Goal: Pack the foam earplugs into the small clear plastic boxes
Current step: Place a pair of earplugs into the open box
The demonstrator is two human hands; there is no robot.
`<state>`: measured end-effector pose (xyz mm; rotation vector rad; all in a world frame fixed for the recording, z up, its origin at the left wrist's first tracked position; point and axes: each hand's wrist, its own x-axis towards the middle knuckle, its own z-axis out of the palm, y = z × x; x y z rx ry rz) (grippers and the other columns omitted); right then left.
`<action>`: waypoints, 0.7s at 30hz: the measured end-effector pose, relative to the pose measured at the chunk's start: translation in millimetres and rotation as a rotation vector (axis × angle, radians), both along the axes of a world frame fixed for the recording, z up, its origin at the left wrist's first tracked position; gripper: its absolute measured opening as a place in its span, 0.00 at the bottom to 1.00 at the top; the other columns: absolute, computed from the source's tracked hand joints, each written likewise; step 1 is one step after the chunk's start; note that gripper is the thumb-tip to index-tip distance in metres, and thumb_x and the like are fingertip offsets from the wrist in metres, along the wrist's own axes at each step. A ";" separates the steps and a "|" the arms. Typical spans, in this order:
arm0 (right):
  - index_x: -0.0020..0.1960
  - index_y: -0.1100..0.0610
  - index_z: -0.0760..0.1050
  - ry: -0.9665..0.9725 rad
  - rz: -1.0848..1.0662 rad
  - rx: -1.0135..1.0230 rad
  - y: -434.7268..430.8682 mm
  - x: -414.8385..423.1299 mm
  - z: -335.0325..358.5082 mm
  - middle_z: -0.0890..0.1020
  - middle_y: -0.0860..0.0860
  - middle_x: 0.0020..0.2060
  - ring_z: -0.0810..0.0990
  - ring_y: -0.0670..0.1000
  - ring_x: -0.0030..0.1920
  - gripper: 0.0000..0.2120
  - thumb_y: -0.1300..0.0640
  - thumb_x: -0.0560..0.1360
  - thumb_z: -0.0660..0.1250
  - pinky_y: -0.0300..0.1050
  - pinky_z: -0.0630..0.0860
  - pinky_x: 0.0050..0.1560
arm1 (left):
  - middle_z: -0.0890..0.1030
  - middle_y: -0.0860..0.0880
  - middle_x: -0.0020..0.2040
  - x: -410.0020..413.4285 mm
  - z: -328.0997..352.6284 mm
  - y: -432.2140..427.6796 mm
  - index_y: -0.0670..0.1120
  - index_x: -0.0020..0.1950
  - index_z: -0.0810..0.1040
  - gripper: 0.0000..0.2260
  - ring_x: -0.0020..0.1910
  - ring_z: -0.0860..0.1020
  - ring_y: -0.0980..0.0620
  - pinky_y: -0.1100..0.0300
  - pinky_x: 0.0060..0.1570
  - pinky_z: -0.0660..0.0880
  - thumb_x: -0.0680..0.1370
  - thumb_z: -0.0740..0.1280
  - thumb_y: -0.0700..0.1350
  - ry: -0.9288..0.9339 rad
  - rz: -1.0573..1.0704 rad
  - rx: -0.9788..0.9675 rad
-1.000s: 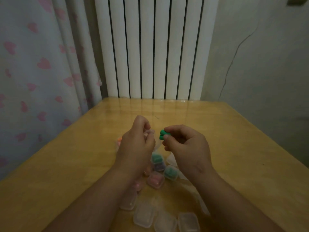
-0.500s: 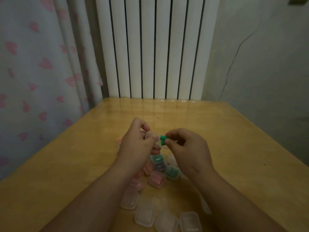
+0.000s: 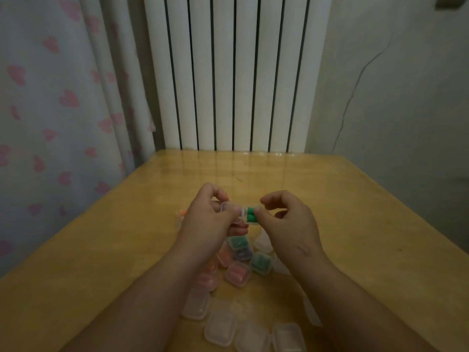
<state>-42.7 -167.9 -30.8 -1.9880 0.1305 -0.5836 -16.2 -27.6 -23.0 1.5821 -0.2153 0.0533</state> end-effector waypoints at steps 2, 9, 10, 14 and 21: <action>0.53 0.47 0.74 0.049 0.028 0.117 0.0 -1.3 3.2 0.81 0.45 0.42 0.79 0.43 0.40 0.09 0.52 0.74 0.70 0.39 0.75 0.35 | 0.82 0.37 0.40 -0.1 0.2 -0.2 0.44 0.49 0.68 0.08 0.32 0.83 0.46 0.55 0.36 0.82 0.79 0.66 0.35 -0.009 -0.010 -0.014; 0.52 0.58 0.79 0.116 0.109 0.421 -0.4 -1.8 8.5 0.84 0.54 0.40 0.82 0.46 0.33 0.07 0.60 0.75 0.70 0.39 0.79 0.33 | 0.83 0.35 0.45 1.5 5.4 1.1 0.43 0.53 0.77 0.16 0.38 0.82 0.41 0.51 0.38 0.80 0.83 0.56 0.52 0.141 -0.070 -0.216; 0.50 0.58 0.79 0.109 0.112 0.437 -1.0 -2.1 8.6 0.84 0.54 0.39 0.82 0.46 0.32 0.06 0.60 0.74 0.71 0.39 0.79 0.34 | 0.83 0.35 0.45 0.9 6.3 1.6 0.42 0.53 0.79 0.14 0.38 0.82 0.42 0.52 0.38 0.80 0.83 0.57 0.49 0.144 -0.097 -0.233; 0.49 0.58 0.81 0.091 0.143 0.474 -0.5 -3.2 7.2 0.85 0.54 0.38 0.82 0.46 0.33 0.06 0.58 0.73 0.73 0.38 0.79 0.35 | 0.84 0.44 0.46 0.8 0.7 3.6 0.44 0.53 0.83 0.09 0.40 0.84 0.48 0.57 0.42 0.81 0.77 0.68 0.35 0.026 -0.133 -0.038; 0.54 0.58 0.81 0.126 0.215 0.459 1.5 -2.1 2.8 0.85 0.54 0.44 0.85 0.49 0.41 0.11 0.52 0.75 0.70 0.43 0.82 0.42 | 0.83 0.48 0.47 3.8 -2.2 5.0 0.49 0.56 0.81 0.13 0.45 0.84 0.50 0.60 0.41 0.81 0.74 0.72 0.35 -0.032 -0.076 0.058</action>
